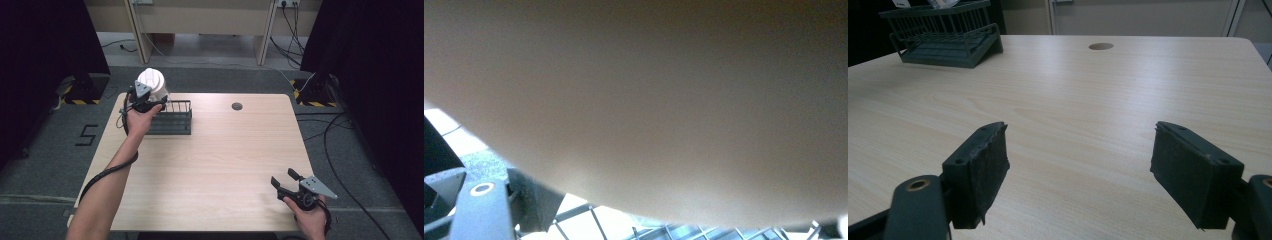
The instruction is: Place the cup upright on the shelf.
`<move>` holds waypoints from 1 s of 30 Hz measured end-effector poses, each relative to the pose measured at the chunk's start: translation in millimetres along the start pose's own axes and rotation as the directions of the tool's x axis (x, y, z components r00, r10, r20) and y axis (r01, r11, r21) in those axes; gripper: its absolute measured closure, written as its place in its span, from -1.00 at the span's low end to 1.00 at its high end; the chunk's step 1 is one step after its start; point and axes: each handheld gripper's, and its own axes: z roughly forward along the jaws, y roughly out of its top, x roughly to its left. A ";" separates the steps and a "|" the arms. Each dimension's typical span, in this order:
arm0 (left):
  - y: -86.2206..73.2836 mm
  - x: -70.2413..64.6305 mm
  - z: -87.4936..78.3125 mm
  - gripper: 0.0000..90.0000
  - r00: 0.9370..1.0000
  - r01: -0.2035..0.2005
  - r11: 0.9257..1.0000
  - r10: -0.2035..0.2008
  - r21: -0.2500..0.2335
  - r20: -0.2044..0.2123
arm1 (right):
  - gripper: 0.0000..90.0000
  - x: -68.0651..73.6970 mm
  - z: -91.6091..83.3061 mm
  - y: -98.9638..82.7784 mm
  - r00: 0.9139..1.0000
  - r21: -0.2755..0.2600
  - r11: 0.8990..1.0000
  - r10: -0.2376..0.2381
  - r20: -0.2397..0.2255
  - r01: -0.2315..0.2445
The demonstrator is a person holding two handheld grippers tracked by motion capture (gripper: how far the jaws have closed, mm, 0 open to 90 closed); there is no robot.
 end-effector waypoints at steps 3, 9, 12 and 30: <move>4.5 0.0 -5.3 -0.60 1.000 -0.006 1.000 0.007 -0.004 0.003 | -0.49 -0.1 0.1 0.0 1.000 0.001 1.000 0.000 0.000 0.000; 2.1 -0.5 -12.0 -0.60 1.000 -0.020 0.999 0.020 0.027 0.008 | -0.49 0.6 0.1 0.1 1.000 0.004 1.000 -0.002 0.000 0.002; -4.7 -0.5 -11.6 -0.60 1.000 -0.013 0.999 0.013 0.042 0.009 | -0.49 1.6 0.4 0.1 1.000 0.005 1.000 -0.001 0.000 0.001; -7.9 -5.3 -15.0 -0.60 0.999 -0.011 0.997 0.009 0.075 0.036 | -0.48 1.5 0.7 0.2 1.000 0.007 1.000 0.001 -0.001 -0.001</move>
